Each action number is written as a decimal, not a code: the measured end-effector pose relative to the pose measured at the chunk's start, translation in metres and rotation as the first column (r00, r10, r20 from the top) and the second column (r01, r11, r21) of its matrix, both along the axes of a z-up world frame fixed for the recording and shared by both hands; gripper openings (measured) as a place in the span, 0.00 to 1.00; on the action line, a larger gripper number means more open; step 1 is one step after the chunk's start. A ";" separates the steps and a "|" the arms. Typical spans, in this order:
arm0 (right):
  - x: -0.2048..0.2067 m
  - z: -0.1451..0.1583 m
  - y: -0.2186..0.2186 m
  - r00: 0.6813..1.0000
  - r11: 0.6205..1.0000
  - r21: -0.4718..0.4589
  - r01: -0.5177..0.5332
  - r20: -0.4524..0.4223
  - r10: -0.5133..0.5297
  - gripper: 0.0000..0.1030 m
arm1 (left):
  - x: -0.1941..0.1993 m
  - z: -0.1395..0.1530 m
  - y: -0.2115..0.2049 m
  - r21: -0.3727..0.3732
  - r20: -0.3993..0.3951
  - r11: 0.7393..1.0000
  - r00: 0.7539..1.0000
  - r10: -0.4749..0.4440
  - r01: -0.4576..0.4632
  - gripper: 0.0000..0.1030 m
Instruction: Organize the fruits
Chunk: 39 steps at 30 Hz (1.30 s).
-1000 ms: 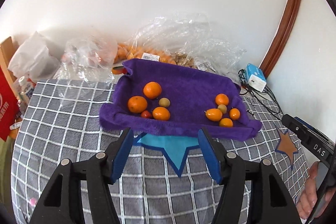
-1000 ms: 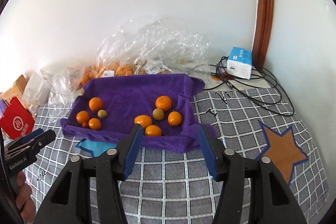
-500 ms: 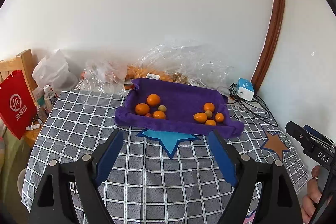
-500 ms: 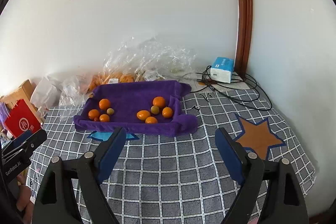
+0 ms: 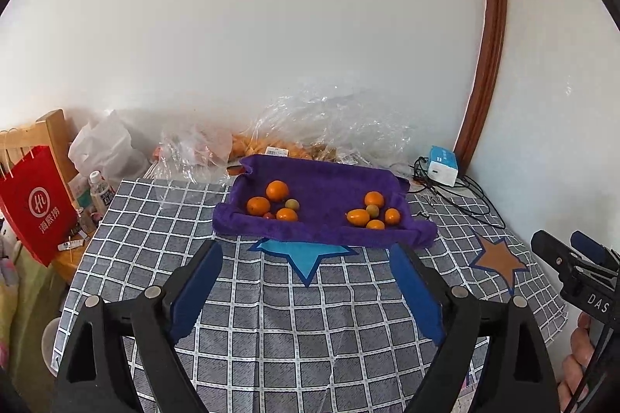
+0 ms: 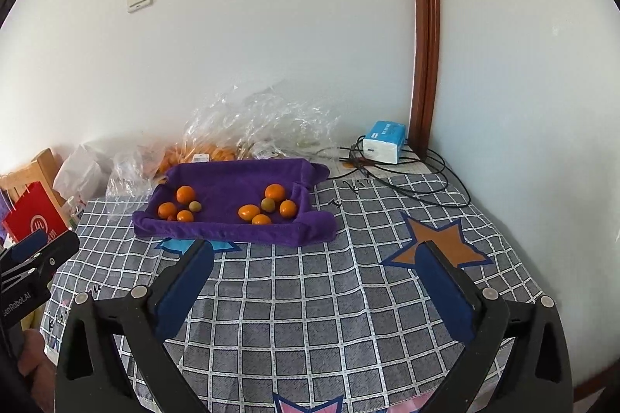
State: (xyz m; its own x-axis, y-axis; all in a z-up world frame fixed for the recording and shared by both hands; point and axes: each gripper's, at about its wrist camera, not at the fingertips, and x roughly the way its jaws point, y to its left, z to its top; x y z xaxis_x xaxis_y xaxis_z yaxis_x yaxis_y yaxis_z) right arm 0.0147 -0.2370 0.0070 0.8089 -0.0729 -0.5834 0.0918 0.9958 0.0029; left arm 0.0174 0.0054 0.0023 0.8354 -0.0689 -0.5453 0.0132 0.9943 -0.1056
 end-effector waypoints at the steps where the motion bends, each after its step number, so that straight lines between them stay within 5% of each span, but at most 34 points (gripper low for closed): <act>1: -0.001 0.000 0.001 1.000 1.000 -0.003 0.000 0.000 0.000 0.99 | 0.000 0.000 0.000 -0.002 -0.001 1.000 1.000 0.000 0.000 0.85; 39: -0.012 -0.008 0.002 1.000 1.000 -0.011 0.012 -0.009 -0.012 0.99 | -0.004 -0.005 -0.010 0.045 -0.014 0.999 1.000 -0.006 0.007 0.86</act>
State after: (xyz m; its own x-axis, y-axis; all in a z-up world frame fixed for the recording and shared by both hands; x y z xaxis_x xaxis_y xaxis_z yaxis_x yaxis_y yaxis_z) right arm 0.0027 -0.2348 -0.0006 0.8024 -0.0888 -0.5901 0.1037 0.9946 -0.0087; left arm 0.0133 -0.0047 -0.0026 0.8272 -0.0496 -0.5597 0.0187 0.9980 -0.0608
